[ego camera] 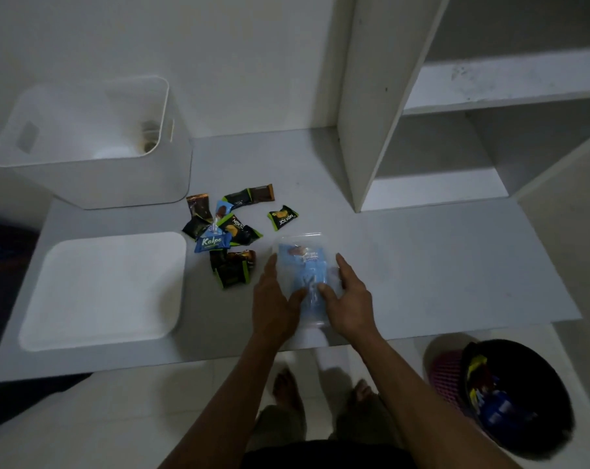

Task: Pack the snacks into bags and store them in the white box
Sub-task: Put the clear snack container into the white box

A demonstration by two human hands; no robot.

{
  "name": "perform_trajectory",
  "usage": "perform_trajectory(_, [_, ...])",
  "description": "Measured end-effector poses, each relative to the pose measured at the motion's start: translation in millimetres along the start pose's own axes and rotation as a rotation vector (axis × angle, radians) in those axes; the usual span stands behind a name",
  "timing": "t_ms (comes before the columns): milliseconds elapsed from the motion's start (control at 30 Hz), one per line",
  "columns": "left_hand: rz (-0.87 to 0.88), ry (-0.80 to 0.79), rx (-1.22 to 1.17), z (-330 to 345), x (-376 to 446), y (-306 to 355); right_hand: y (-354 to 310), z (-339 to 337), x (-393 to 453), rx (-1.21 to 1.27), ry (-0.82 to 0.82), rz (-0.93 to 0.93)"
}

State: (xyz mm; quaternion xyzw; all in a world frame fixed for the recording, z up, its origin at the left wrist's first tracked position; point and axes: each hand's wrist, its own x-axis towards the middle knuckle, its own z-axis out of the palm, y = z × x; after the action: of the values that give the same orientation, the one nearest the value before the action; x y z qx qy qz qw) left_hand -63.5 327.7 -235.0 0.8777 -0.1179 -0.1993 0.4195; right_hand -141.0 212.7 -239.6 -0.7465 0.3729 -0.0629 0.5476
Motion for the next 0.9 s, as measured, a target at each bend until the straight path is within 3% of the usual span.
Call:
perform_trajectory(300, [-0.092, -0.101, -0.126, -5, 0, -3, 1, 7, 2, 0.027, -0.122, 0.040])
perform_trajectory(633, [-0.041, -0.040, -0.077, -14, -14, 1, -8, 11, -10, 0.060, -0.120, -0.099])
perform_trajectory(900, [-0.006, 0.080, -0.134, -87, -20, 2, -71, 41, -27, 0.072, -0.162, -0.147])
